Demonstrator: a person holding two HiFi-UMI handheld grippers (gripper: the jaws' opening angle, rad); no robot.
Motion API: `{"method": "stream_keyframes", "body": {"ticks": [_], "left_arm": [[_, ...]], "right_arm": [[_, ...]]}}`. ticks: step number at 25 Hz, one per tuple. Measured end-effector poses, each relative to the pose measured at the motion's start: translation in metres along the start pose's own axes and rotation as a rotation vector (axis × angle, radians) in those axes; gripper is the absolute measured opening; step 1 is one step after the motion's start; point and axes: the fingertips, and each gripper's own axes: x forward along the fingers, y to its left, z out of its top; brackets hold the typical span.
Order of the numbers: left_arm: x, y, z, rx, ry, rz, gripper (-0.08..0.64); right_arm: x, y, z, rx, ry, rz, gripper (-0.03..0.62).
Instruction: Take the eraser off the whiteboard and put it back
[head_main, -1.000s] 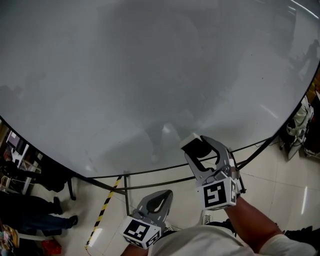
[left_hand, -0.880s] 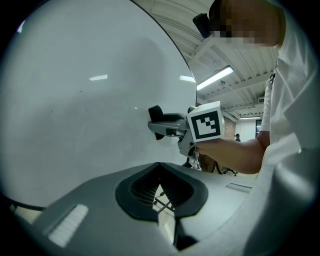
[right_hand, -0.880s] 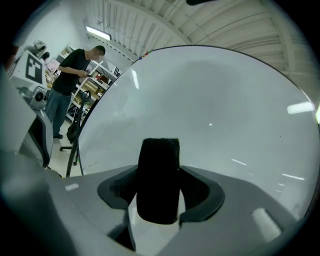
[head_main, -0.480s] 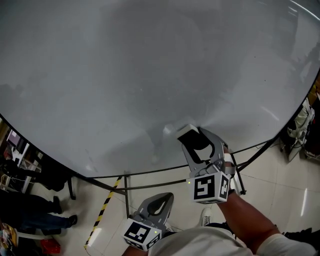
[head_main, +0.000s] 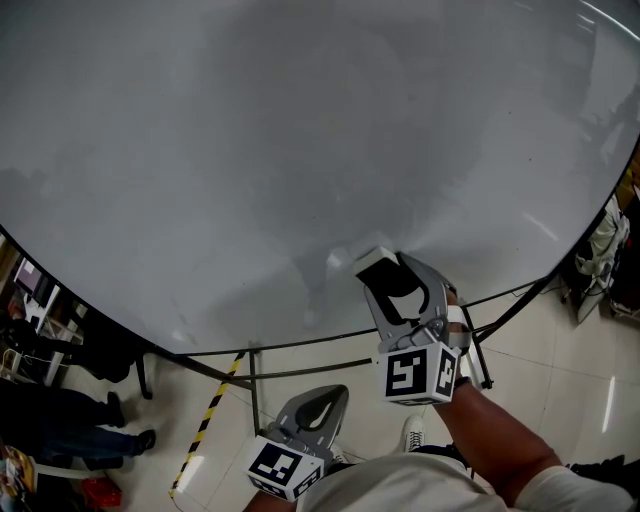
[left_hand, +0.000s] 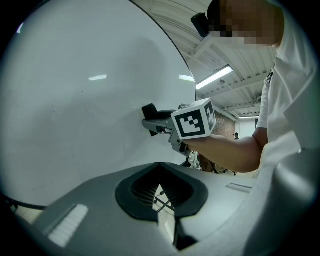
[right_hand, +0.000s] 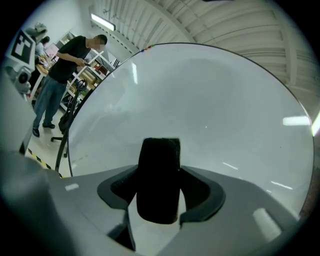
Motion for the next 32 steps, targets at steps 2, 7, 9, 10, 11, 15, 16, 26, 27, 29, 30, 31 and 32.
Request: {"method": "stream_keyframes", "body": {"ticks": [2, 7, 9, 10, 11, 15, 16, 26, 27, 29, 30, 31, 32], "left_arm": [[0.001, 0.000, -0.004, -0.001, 0.002, -0.005, 0.012], [0.001, 0.000, 0.000, -0.002, -0.001, -0.001, 0.012], [0.001, 0.000, 0.000, -0.004, -0.001, 0.000, 0.012], [0.001, 0.000, -0.001, -0.004, 0.000, 0.000, 0.012], [0.001, 0.000, -0.001, -0.005, 0.001, -0.001, 0.012], [0.002, 0.001, 0.000, -0.004, 0.000, 0.000, 0.012], [0.002, 0.001, 0.000, -0.004, -0.001, 0.001, 0.012], [0.004, 0.015, 0.012, 0.016, -0.023, 0.026, 0.012], [0.005, 0.015, 0.013, 0.017, -0.023, 0.028, 0.012], [0.007, 0.013, 0.013, 0.017, -0.020, 0.025, 0.012], [0.009, 0.011, 0.012, 0.015, -0.018, 0.020, 0.012], [0.010, 0.009, 0.011, 0.014, -0.016, 0.015, 0.012], [0.011, 0.008, 0.010, 0.012, -0.014, 0.010, 0.012]], "right_arm": [[0.000, 0.002, 0.001, 0.002, -0.001, 0.008, 0.245], [-0.006, 0.000, 0.000, 0.005, -0.004, 0.015, 0.264], [-0.011, -0.002, 0.000, 0.013, -0.005, 0.018, 0.264], [-0.015, -0.003, 0.000, 0.020, -0.006, 0.019, 0.264], [-0.018, -0.003, 0.000, 0.028, -0.007, 0.022, 0.264], [-0.035, 0.003, -0.006, 0.057, -0.009, 0.071, 0.258], [-0.039, 0.007, -0.008, 0.065, -0.010, 0.090, 0.251], [-0.082, 0.050, -0.026, 0.496, -0.075, 0.443, 0.002], [-0.084, 0.051, -0.032, 0.559, -0.072, 0.457, 0.002], [-0.089, 0.052, -0.043, 0.651, -0.060, 0.481, 0.002], [-0.091, 0.052, -0.046, 0.684, -0.056, 0.492, 0.002], [-0.094, 0.052, -0.048, 0.710, -0.054, 0.501, 0.002], [-0.097, 0.051, -0.050, 0.731, -0.053, 0.509, 0.002]]}}
